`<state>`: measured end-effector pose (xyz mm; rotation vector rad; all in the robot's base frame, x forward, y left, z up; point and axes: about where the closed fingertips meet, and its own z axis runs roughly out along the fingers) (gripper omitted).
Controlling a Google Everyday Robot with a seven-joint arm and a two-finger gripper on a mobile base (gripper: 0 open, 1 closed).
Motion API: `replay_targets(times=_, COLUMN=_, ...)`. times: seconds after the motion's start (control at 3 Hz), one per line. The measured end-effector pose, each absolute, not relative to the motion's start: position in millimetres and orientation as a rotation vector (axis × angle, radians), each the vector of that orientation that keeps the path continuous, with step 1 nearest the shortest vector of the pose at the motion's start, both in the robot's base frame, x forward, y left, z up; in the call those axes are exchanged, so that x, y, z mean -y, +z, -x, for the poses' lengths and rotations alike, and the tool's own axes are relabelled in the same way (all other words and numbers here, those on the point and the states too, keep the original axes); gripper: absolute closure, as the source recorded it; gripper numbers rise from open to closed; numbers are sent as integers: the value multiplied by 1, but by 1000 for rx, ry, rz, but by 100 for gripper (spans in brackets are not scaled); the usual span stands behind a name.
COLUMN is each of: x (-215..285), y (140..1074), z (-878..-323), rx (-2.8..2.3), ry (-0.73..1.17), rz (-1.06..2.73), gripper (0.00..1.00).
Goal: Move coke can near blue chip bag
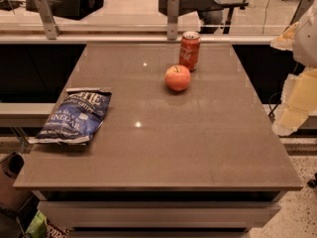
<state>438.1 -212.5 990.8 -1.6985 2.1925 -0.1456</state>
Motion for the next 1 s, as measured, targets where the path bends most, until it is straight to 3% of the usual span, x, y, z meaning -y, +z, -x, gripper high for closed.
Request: replay_targets(times=1.0, x=211, y=990, z=-459, rx=-2162, ry=-124, rz=1575, gripper=0)
